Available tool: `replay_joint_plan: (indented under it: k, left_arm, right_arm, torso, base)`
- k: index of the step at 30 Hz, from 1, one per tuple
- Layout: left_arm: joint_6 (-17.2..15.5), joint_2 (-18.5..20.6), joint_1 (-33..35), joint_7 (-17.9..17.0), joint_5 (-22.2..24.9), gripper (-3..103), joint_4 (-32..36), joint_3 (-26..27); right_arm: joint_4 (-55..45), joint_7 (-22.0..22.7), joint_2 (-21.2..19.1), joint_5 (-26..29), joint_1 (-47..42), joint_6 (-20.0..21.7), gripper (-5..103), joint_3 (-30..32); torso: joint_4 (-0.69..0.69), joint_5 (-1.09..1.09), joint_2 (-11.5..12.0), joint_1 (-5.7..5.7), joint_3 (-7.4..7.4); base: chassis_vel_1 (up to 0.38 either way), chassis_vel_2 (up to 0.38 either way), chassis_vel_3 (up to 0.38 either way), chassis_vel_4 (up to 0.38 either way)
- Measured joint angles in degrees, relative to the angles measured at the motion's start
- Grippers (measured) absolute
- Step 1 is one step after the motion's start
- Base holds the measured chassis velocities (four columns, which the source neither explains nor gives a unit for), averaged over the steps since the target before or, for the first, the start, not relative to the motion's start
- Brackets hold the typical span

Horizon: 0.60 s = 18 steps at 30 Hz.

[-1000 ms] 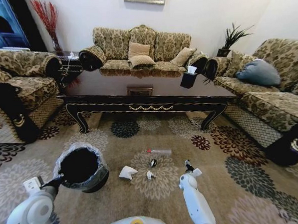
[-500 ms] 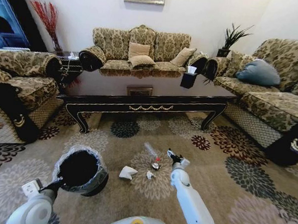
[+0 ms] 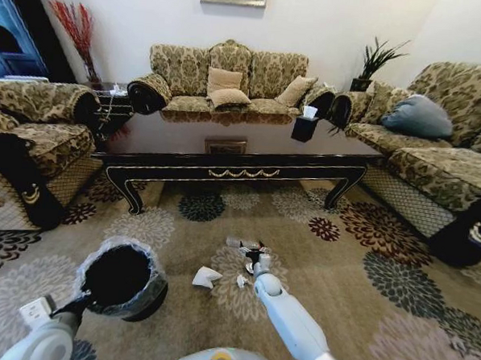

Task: Move to the front of the table and pick up the trash from the floor, then place it into the trash bin.

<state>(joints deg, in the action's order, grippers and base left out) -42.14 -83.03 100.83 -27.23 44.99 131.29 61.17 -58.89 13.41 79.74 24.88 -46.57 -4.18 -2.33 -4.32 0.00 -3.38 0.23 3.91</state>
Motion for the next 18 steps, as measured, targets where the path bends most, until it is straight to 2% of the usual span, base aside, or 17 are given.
replay_joint_plan:
  k: [5,7,8,9,10,12,13,14,18]
  left_arm:
    - [0.0,-0.3,1.0,0.0,0.1,2,0.0,1.0]
    - [0.0,-0.6,1.6,0.0,0.1,2,0.2,1.5]
    - [0.0,-0.7,1.7,0.0,0.1,2,0.2,1.6]
    - [0.0,-0.9,1.8,0.0,0.1,2,0.3,1.8]
    - [0.0,-0.9,1.8,0.0,0.1,2,0.3,1.8]
    - [0.0,-1.1,2.1,0.0,0.1,2,0.5,1.9]
    - [0.0,-1.2,2.2,0.0,-0.1,2,0.5,1.9]
    - [0.0,-1.2,2.2,0.0,-0.1,2,0.5,1.9]
    - [0.0,-1.5,2.3,0.0,-0.5,2,0.8,1.7]
  right_arm:
    - [4.6,1.0,3.4,0.2,3.1,0.5,100,-0.1]
    - [7.6,5.2,7.2,2.2,4.7,1.7,100,0.9]
    - [8.1,6.2,7.9,2.5,4.9,1.8,100,1.2]
    - [10.0,10.0,10.4,3.6,5.7,2.3,100,2.3]
    - [10.0,10.0,10.4,3.6,5.7,2.3,100,2.3]
    - [12.6,15.3,12.3,5.4,6.9,2.9,100,4.1]
    - [14.3,18.1,12.6,6.7,7.8,2.9,100,5.7]
    - [14.3,18.1,12.6,6.7,7.8,2.9,100,5.7]
    - [19.3,22.8,12.7,8.4,10.9,1.9,100,13.0]
  torso:
    - [0.0,-0.01,0.0,0.0,0.0]
    - [0.0,-0.02,0.0,0.0,0.0]
    - [0.0,-0.02,0.0,0.0,0.0]
    - [0.01,-0.01,0.0,0.0,0.0]
    - [0.01,-0.01,0.0,0.0,0.0]
    - [0.06,0.02,0.0,0.0,0.0]
    - [0.02,-0.01,0.0,0.0,0.0]
    - [0.02,-0.01,0.0,0.0,0.0]
    - [-0.03,-0.01,0.0,0.0,0.0]
  base:
    - [0.0,0.0,0.0,0.0]
    - [0.0,0.0,0.0,0.0]
    - [0.0,0.0,0.0,0.0]
    - [0.0,0.0,0.0,0.0]
    - [0.0,0.0,0.0,0.0]
    - [0.0,0.0,0.0,0.0]
    - [0.0,0.0,0.0,0.0]
    - [0.0,0.0,0.0,0.0]
    - [0.0,0.0,0.0,0.0]
